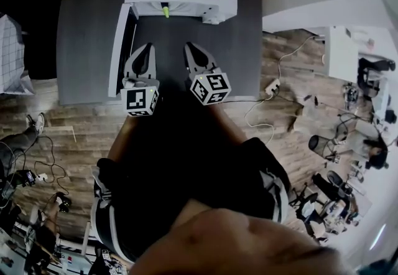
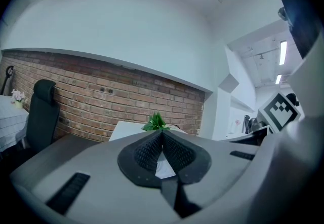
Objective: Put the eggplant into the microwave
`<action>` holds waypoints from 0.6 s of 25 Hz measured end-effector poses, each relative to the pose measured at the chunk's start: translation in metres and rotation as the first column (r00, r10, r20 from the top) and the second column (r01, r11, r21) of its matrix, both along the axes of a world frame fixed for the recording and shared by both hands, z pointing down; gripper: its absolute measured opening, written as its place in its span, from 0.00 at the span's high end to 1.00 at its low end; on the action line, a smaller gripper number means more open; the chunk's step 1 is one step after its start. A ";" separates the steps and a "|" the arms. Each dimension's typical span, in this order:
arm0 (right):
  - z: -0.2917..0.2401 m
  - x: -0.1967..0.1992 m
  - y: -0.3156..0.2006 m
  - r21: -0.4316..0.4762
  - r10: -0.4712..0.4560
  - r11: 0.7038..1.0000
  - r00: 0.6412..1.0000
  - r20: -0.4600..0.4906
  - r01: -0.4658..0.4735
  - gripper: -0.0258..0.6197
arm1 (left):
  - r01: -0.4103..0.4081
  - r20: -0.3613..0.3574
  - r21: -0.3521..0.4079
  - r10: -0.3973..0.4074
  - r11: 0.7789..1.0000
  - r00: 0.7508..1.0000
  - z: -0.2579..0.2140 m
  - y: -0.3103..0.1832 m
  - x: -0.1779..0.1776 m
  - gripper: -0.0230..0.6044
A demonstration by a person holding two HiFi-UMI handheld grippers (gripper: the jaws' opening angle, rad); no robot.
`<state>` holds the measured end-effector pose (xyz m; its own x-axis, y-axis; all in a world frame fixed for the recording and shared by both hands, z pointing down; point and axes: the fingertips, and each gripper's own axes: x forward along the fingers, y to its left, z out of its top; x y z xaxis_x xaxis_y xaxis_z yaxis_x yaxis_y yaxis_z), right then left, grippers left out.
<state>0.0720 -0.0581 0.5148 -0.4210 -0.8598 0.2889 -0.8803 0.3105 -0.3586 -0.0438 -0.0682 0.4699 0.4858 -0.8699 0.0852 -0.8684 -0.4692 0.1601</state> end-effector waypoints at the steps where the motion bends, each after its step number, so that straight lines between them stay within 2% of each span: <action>1: 0.000 -0.002 0.002 0.001 -0.007 1.000 1.000 0.007 0.007 0.90 | -0.003 0.005 0.002 0.003 1.000 1.000 0.001 0.000 0.001 0.91; 15: -0.002 -0.002 0.003 0.026 -0.028 0.999 1.000 -0.006 0.029 0.91 | -0.007 0.020 0.006 0.007 1.000 1.000 0.002 -0.005 0.006 0.91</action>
